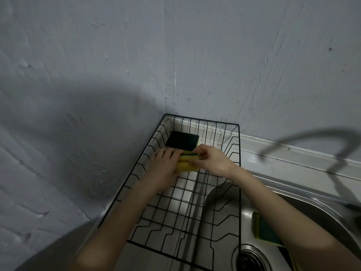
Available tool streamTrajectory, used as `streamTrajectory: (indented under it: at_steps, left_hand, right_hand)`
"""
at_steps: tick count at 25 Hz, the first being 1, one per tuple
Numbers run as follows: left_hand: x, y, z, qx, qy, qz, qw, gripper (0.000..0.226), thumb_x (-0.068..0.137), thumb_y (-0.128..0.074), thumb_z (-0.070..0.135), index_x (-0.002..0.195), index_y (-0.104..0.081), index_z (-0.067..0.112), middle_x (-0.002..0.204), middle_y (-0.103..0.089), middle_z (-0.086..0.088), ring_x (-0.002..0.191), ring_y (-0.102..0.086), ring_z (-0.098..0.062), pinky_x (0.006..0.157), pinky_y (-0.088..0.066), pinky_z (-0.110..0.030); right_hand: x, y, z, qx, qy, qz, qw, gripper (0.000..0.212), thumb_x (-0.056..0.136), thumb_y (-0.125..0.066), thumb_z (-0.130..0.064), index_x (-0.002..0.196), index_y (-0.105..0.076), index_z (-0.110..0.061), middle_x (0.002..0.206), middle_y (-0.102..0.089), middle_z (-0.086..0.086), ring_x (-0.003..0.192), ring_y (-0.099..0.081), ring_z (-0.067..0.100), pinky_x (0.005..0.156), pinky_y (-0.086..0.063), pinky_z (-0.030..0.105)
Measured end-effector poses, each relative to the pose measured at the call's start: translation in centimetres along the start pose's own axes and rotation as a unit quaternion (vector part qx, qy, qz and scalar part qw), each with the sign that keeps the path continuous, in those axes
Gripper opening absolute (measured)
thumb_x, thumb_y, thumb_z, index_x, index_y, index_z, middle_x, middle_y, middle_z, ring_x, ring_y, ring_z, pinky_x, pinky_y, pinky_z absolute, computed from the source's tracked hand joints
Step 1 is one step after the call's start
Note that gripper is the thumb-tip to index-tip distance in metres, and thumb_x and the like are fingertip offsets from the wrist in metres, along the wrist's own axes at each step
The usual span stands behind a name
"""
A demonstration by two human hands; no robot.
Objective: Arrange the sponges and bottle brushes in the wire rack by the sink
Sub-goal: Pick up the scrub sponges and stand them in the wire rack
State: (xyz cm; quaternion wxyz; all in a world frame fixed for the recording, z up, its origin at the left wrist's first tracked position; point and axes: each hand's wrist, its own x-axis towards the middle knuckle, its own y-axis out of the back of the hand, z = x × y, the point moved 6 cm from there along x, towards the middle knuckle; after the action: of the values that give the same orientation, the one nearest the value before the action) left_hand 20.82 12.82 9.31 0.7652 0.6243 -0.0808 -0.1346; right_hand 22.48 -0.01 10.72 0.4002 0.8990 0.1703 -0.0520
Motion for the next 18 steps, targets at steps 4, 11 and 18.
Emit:
streamTrajectory:
  at_steps: [4,11,18]
  left_hand:
    - [0.1,-1.2,-0.3,0.027,-0.001,-0.008,1.0,0.061,0.088,-0.047,0.018,0.141,-0.016,0.02,0.15,-0.022,-0.005,0.137,-0.017,-0.027,0.114,-0.014,-0.042]
    - [-0.1,-2.5,-1.2,-0.041,-0.003,-0.055,0.998,0.062,0.087,-0.046,0.007,0.141,-0.02,0.022,0.153,-0.015,-0.008,0.138,-0.013,-0.029,0.114,-0.026,-0.043]
    - [0.8,-1.4,-1.9,-0.081,0.034,0.023,0.996,0.065,0.08,-0.047,-0.009,0.136,-0.033,0.02,0.146,-0.028,-0.01,0.134,-0.023,-0.028,0.103,-0.039,-0.04]
  right_hand:
    - [0.0,-1.2,-0.1,-0.053,-0.006,0.045,0.998,0.041,0.083,-0.062,-0.024,0.12,-0.051,-0.01,0.123,-0.048,0.013,0.096,-0.05,0.02,0.071,-0.039,0.02]
    - [-0.3,-3.5,0.8,-0.106,-0.017,0.045,0.993,0.033,0.084,-0.059,-0.016,0.114,-0.051,-0.005,0.126,-0.039,0.013,0.115,-0.047,0.028,0.092,-0.042,0.027]
    - [0.6,-3.8,0.4,-0.103,-0.013,0.059,0.993,0.029,0.085,-0.06,-0.016,0.111,-0.051,-0.007,0.125,-0.04,0.013,0.105,-0.053,0.029,0.085,-0.048,0.032]
